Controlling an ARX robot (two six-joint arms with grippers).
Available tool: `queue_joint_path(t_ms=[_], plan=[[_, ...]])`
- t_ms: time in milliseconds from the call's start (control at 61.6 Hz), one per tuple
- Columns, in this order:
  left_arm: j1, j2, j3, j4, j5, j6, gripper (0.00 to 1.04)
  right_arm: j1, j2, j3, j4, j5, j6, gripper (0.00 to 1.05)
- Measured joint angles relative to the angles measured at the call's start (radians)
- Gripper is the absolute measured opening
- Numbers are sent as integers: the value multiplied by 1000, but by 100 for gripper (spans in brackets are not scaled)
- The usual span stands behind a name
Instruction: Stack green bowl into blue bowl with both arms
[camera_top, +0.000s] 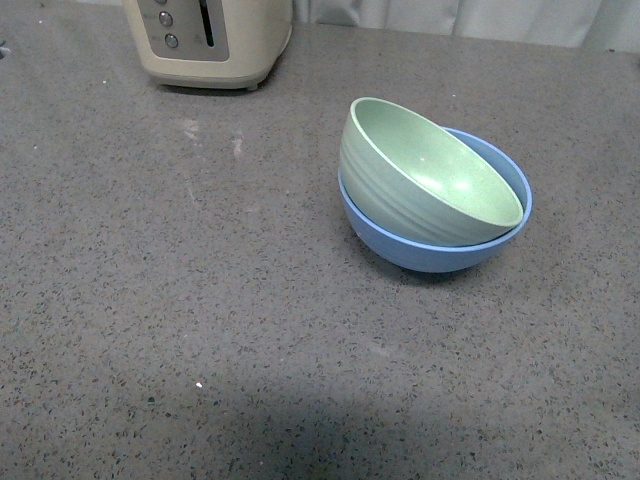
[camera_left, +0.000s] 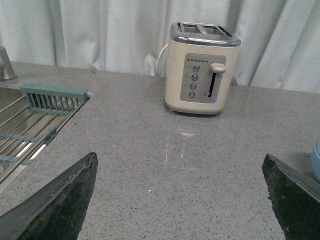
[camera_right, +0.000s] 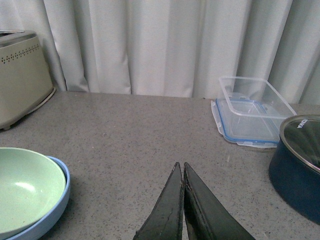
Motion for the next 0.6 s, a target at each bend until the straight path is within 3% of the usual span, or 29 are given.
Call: queue_joint_path(t_ms=[600], plan=[[0,0,0,0,0,0,98,0,-257,-54,-185,0,1,1]])
